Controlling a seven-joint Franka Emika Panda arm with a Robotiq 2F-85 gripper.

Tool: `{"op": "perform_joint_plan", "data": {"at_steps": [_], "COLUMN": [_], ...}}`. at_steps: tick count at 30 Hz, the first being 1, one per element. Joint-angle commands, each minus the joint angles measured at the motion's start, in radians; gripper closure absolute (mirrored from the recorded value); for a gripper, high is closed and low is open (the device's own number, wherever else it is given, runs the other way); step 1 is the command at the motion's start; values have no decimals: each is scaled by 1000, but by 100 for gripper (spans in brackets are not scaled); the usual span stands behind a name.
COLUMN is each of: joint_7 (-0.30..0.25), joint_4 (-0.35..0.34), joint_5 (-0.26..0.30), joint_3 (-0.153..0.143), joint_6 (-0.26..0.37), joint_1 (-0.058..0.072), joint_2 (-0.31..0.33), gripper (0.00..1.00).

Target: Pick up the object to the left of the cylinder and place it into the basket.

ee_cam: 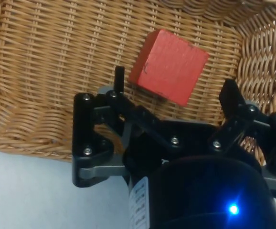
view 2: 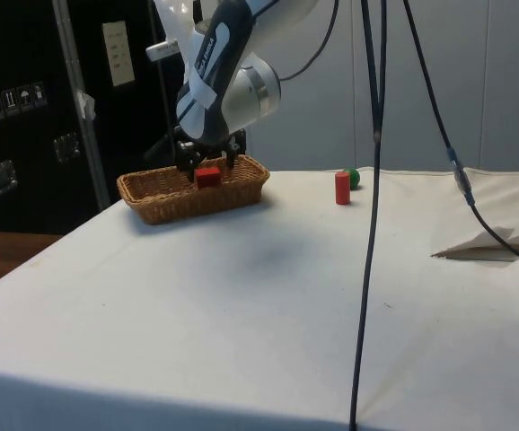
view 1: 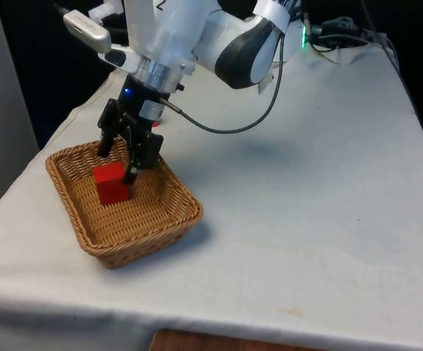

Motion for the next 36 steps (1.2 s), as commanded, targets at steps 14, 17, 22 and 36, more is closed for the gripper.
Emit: {"op": "perform_joint_plan", "data": {"at_steps": [14, 17, 22, 36], "joint_7": [0, -1, 1, 5], "joint_4": [-3, 3, 3, 23], "joint_5": [-12, -9, -20, -37], "joint_3": [-83, -90, -124, -185], "joint_6": [-64, -66, -98, -153], "joint_1": [60, 65, 90, 137], "joint_2": [-61, -65, -91, -140], "gripper": [0, 0, 0, 0]}}
